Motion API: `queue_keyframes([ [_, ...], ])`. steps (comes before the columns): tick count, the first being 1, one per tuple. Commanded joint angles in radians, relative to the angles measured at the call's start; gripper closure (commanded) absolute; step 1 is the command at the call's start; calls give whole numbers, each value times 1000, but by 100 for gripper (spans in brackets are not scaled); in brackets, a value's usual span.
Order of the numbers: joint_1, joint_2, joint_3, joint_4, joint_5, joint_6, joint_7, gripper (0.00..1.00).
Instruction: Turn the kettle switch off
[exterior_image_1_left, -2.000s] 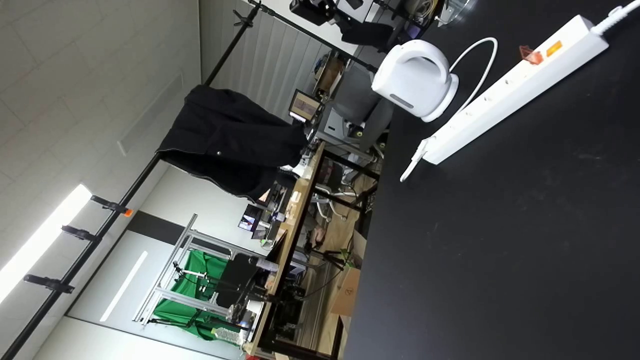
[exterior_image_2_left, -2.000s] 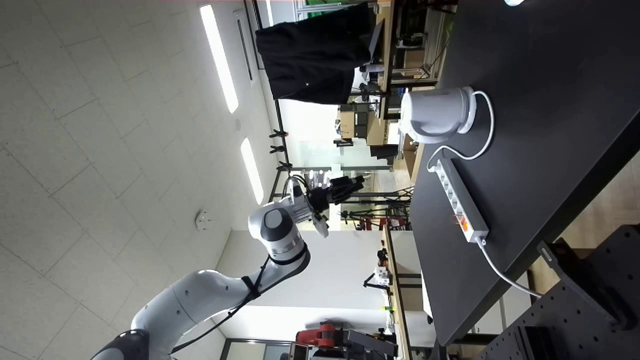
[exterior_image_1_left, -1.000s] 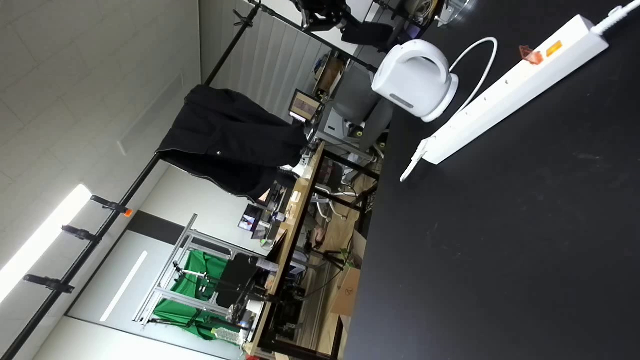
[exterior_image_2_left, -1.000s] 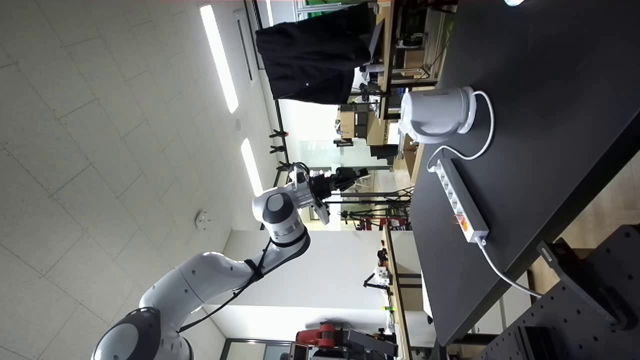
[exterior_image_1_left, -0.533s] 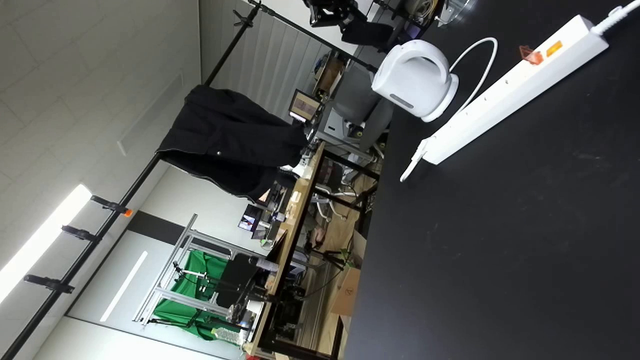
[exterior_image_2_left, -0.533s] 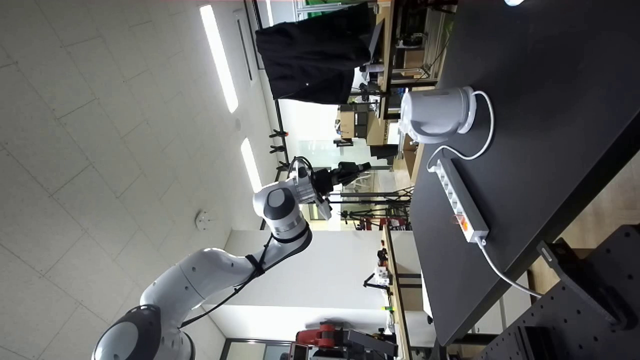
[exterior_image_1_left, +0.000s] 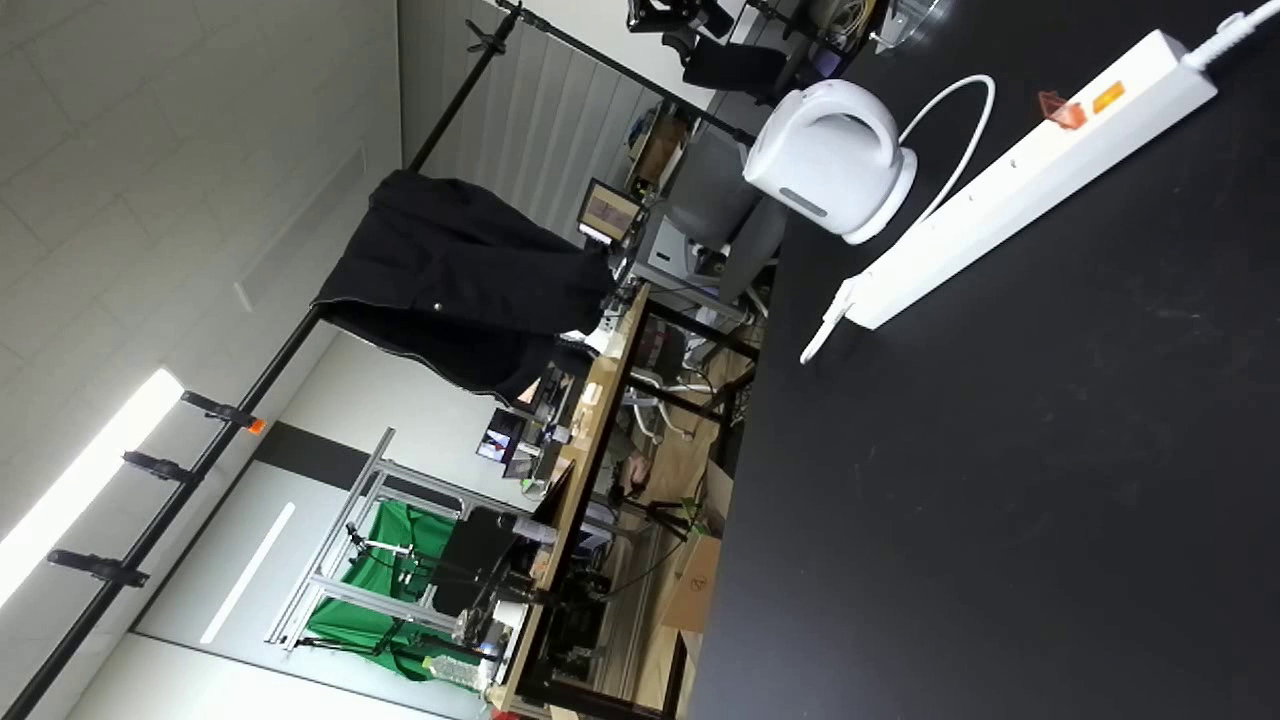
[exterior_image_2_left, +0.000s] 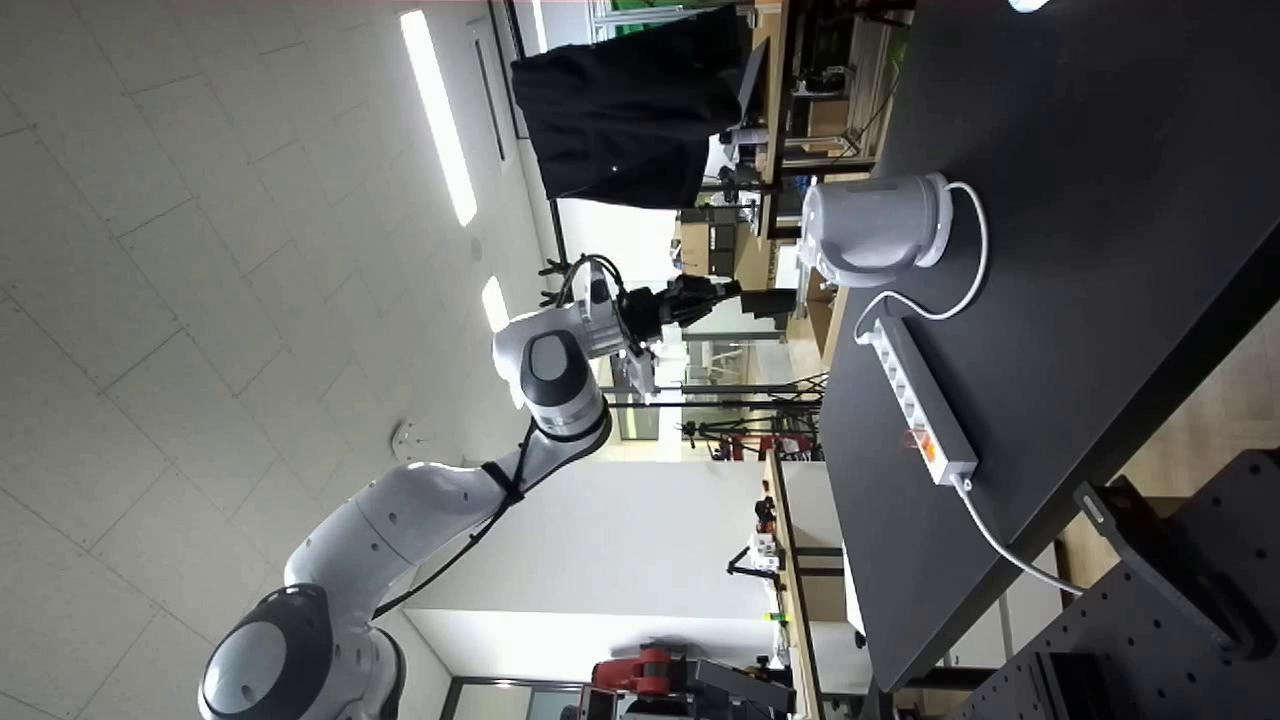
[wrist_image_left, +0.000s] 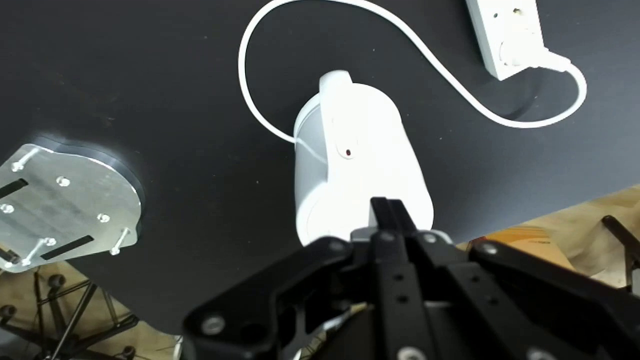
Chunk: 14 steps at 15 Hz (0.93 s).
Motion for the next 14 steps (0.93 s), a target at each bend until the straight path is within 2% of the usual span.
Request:
queue_keyframes([
  [1,9,108,-4,150,89,-123,-79,100],
  [8,31,256,-34,324,55,-310,-21,100],
  [14,42,317,-47,384,59,-419,-13,100],
])
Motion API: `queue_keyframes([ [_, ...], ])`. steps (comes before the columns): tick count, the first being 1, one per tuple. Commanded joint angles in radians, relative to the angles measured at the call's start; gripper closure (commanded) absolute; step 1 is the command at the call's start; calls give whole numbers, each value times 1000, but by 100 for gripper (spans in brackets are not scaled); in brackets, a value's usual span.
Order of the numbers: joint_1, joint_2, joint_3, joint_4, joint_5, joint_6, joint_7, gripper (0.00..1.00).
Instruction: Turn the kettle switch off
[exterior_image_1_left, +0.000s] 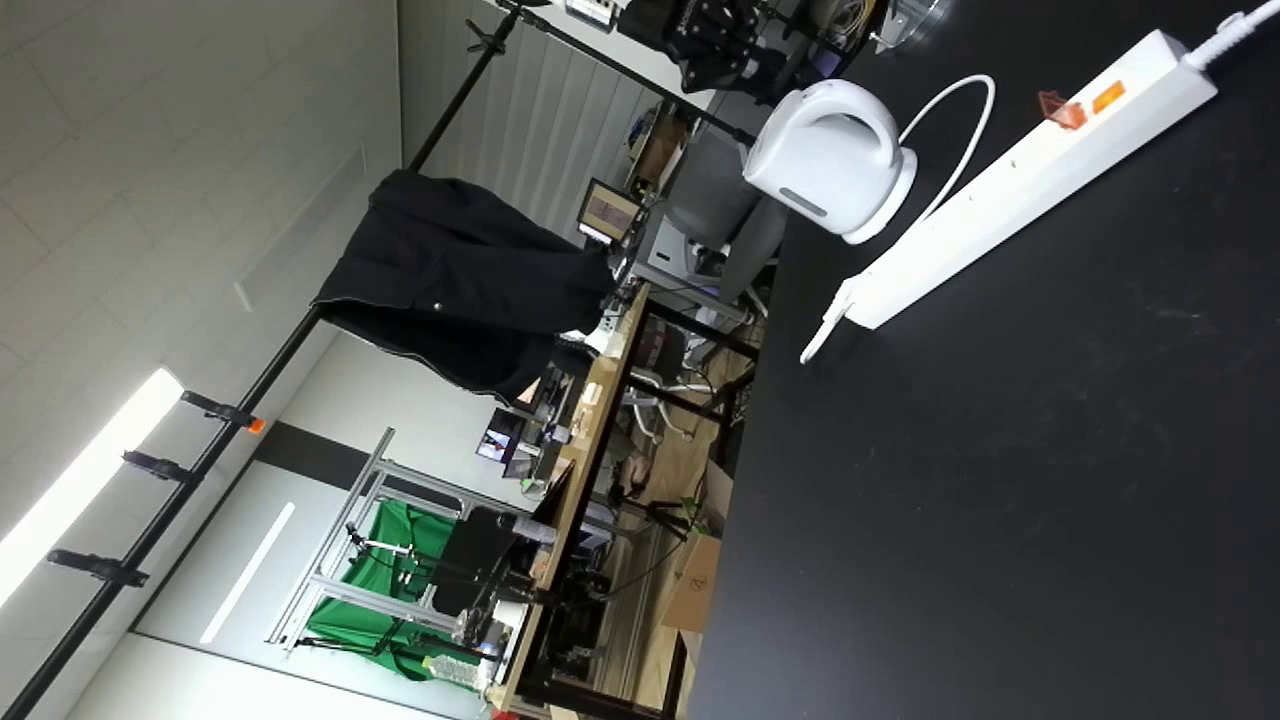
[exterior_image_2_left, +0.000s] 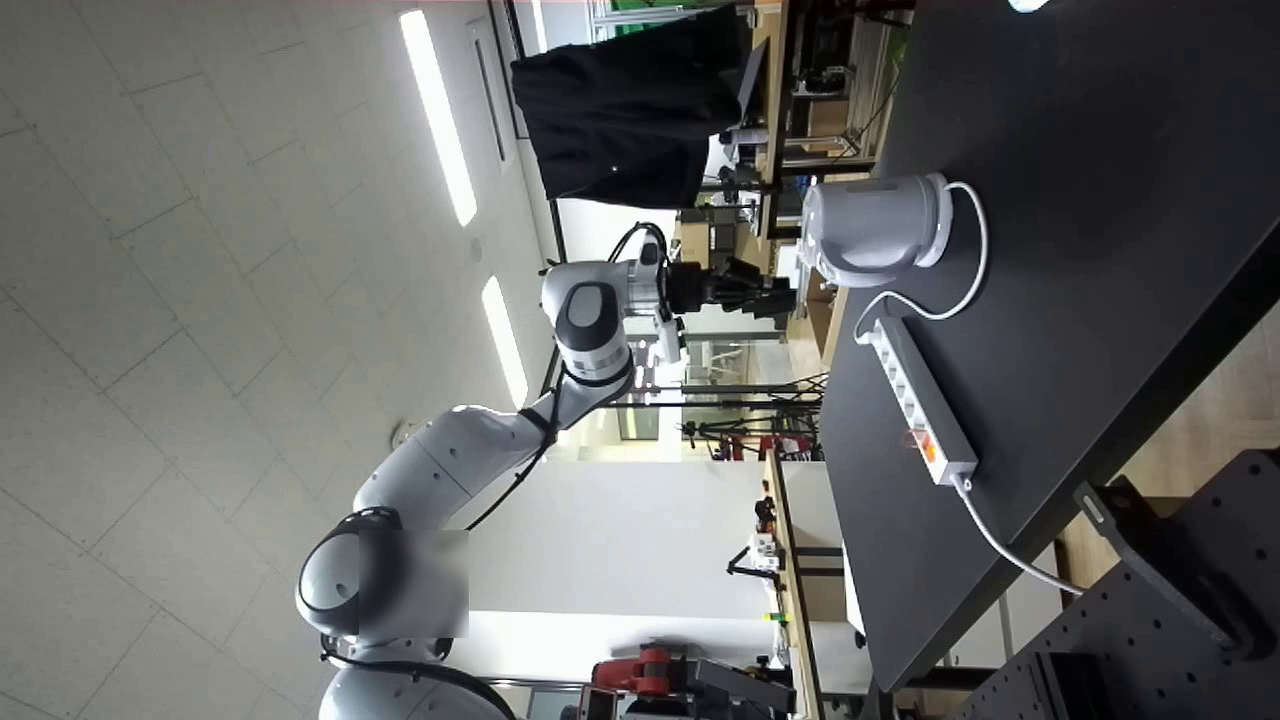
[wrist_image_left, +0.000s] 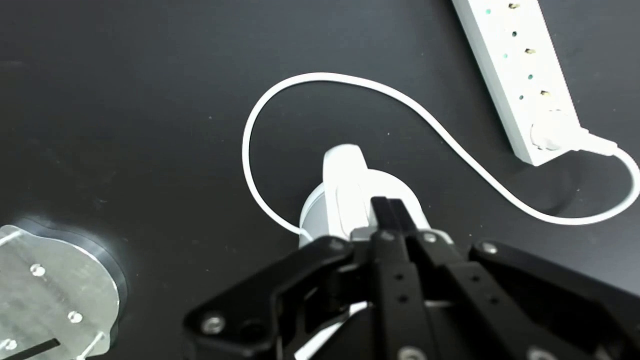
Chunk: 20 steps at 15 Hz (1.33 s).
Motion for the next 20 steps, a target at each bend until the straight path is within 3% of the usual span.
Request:
queue_keyframes([
  [1,14,37,-20,54,-7,-61,41,100],
  [8,5,78,-32,65,2,-53,32,100],
  [20,10,83,-40,37,-15,68,19,100],
])
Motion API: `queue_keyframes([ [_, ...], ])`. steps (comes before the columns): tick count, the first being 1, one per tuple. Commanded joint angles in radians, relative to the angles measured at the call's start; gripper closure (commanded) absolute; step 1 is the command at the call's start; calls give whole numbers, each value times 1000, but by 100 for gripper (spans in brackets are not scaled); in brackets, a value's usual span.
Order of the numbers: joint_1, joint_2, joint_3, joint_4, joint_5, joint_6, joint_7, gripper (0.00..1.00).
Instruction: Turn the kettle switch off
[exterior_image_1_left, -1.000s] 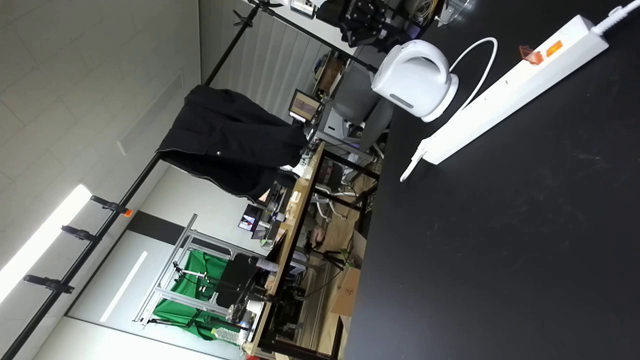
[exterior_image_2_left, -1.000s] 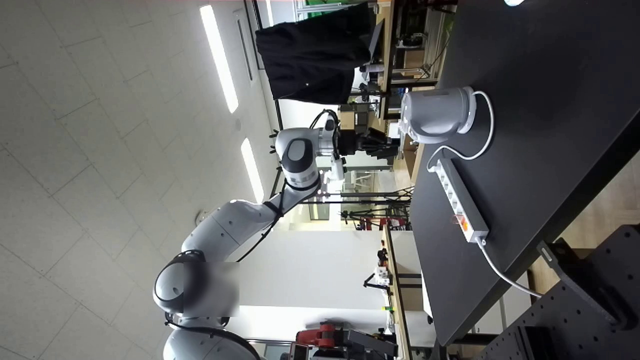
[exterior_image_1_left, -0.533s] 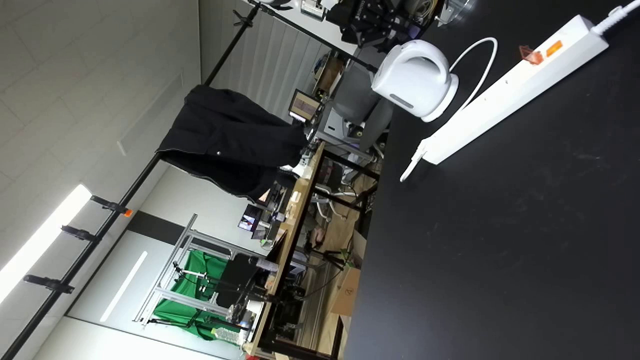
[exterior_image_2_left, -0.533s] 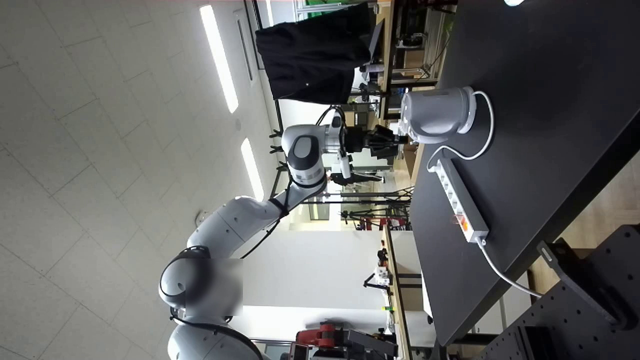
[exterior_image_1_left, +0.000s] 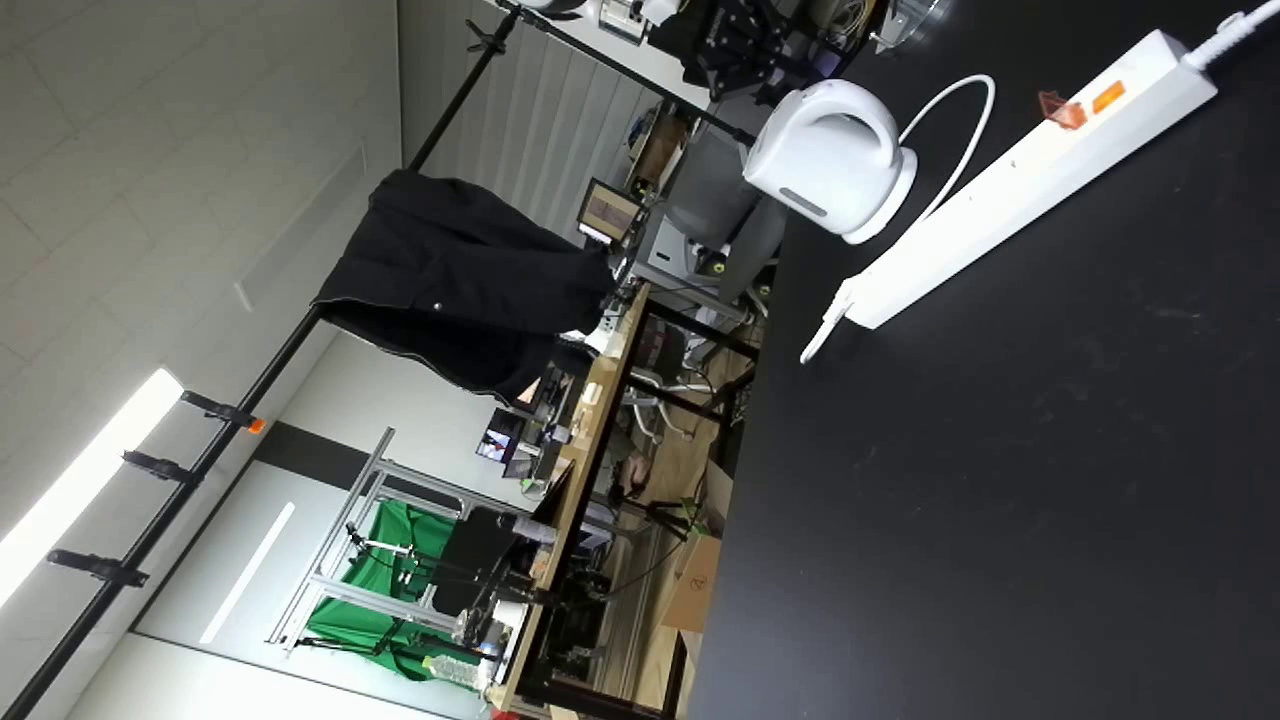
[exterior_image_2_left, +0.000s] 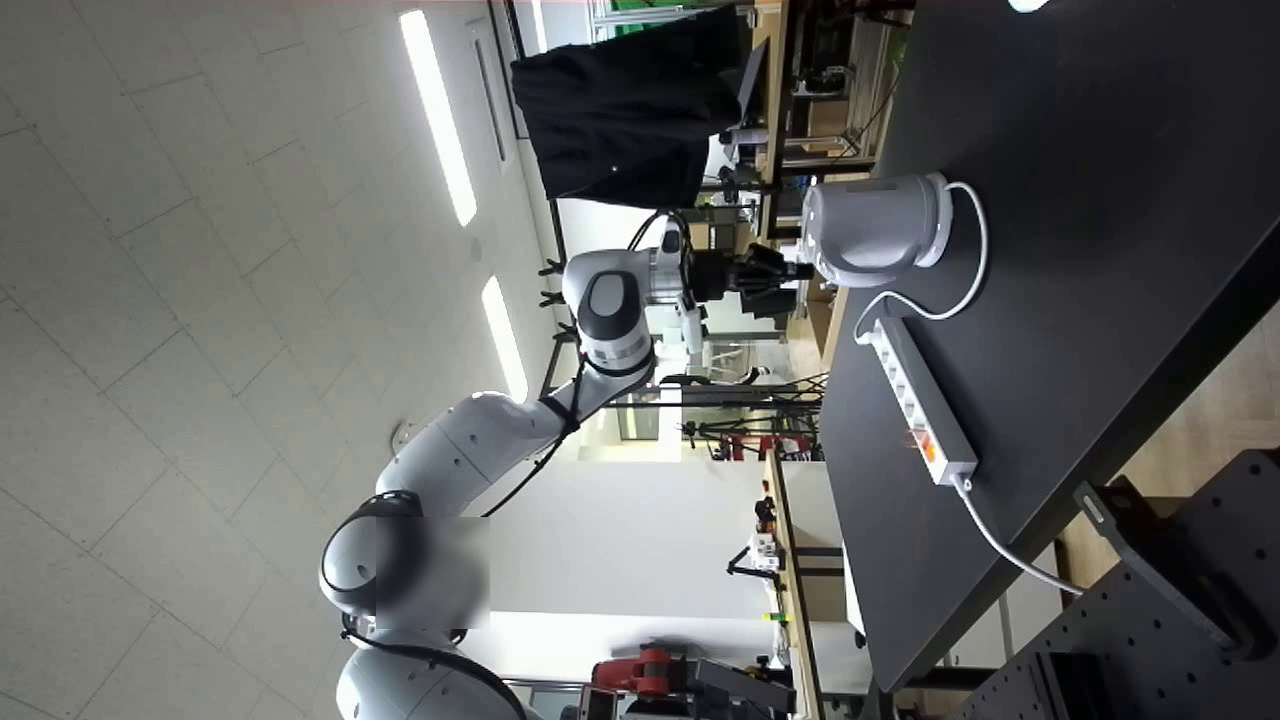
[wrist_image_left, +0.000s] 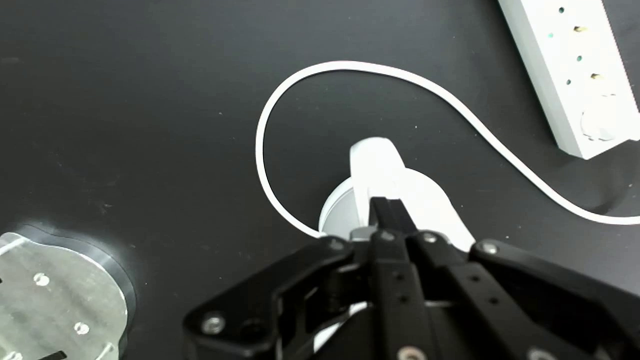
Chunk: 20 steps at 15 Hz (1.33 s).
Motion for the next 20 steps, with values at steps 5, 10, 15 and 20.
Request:
queue_keyframes([
  [5,5,21,-14,6,-8,59,6,100],
  [10,14,28,-14,3,-11,47,16,100],
  [15,48,7,-35,-25,-46,64,56,100],
  [20,103,-36,-73,-73,-128,112,129,100],
])
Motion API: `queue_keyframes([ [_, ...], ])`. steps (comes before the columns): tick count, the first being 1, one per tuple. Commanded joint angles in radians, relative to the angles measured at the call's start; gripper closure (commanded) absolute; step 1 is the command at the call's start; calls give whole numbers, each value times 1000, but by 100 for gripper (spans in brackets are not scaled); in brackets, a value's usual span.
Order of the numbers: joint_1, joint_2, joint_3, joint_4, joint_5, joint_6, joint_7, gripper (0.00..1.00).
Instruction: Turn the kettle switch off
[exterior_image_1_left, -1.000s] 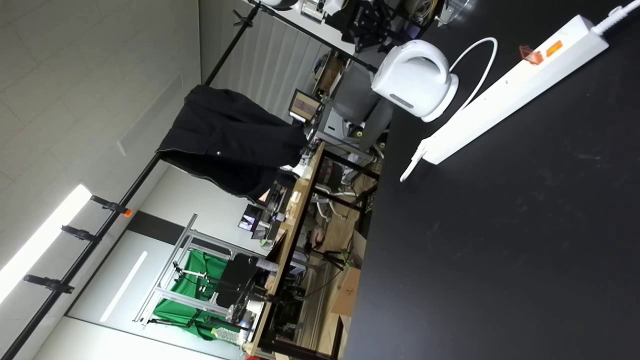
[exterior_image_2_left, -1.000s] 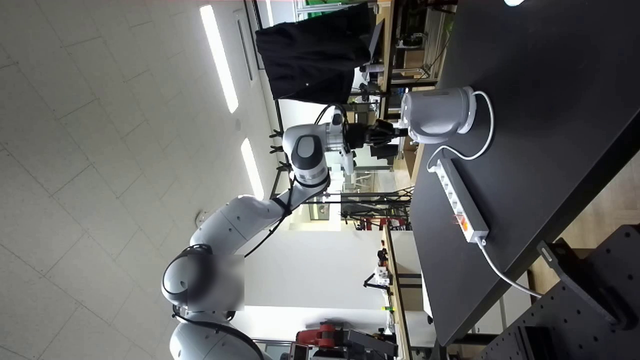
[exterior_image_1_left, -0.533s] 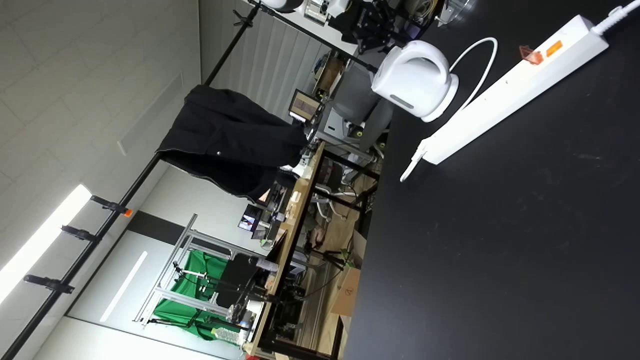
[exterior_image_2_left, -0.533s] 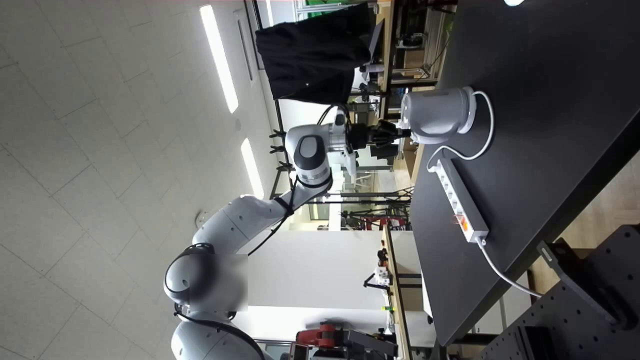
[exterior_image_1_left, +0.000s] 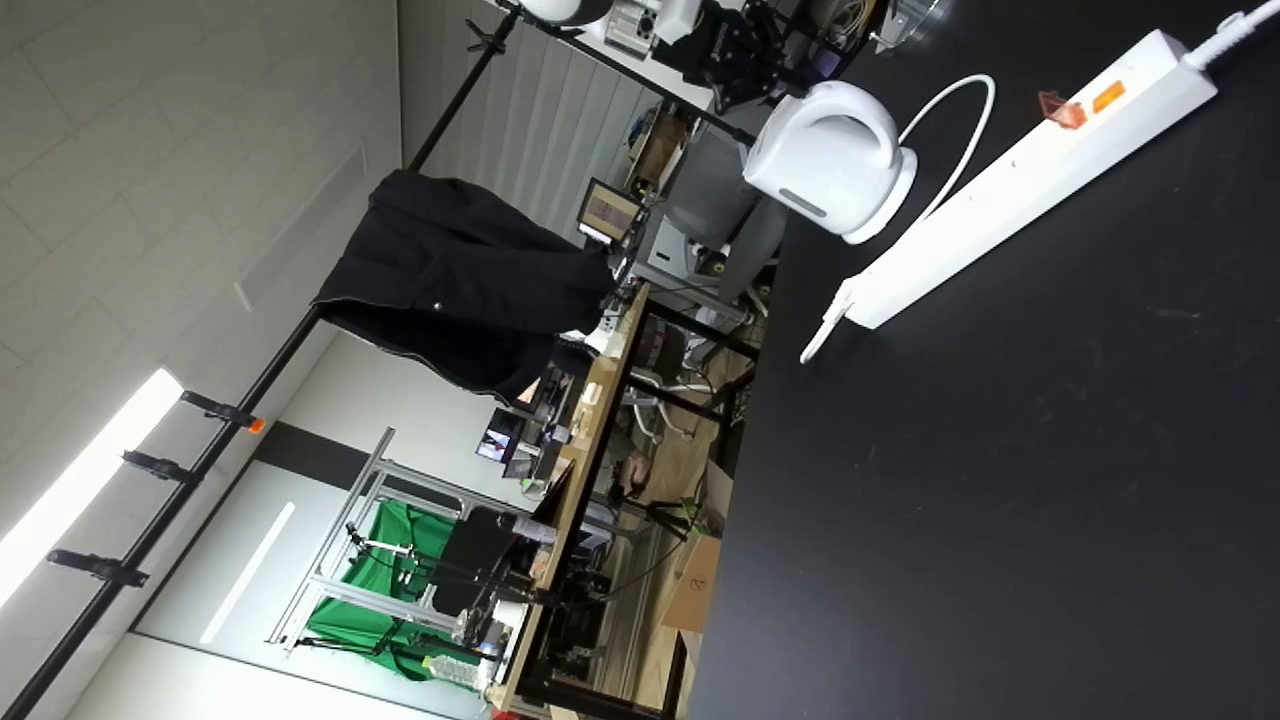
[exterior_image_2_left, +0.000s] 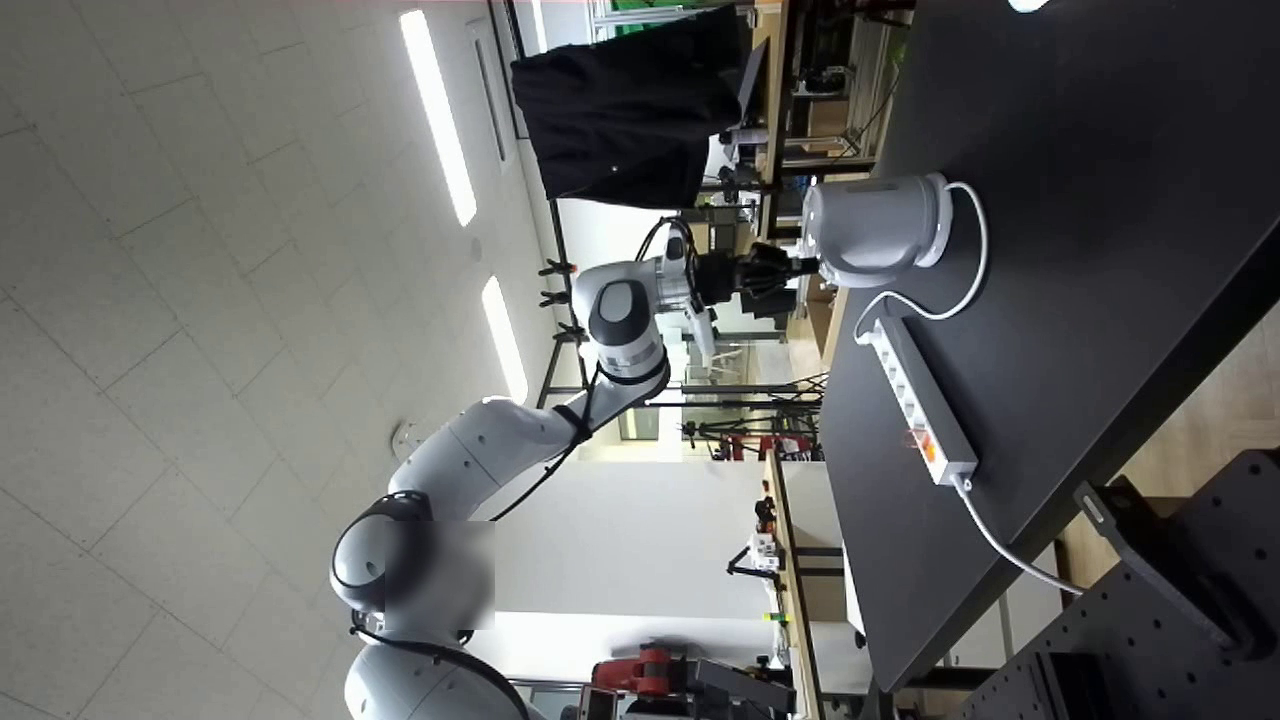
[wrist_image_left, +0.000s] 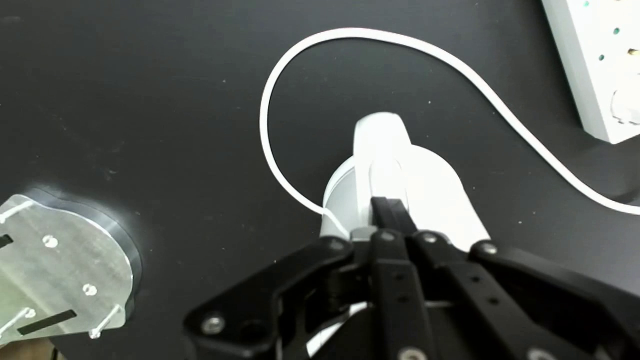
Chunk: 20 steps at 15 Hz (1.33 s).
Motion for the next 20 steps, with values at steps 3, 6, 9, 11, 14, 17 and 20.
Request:
queue_keyframes([
  [3,65,-81,-41,-75,-86,0,111,100],
  [6,80,-123,-45,-111,-108,-6,142,100],
  [9,112,-195,-82,-222,-203,126,218,100],
  [11,122,-219,-105,-284,-265,254,261,100],
  [14,120,-239,-127,-357,-284,404,286,100],
  [17,112,-253,-121,-414,-223,477,246,100],
  [20,121,-259,-127,-449,-188,524,237,100],
])
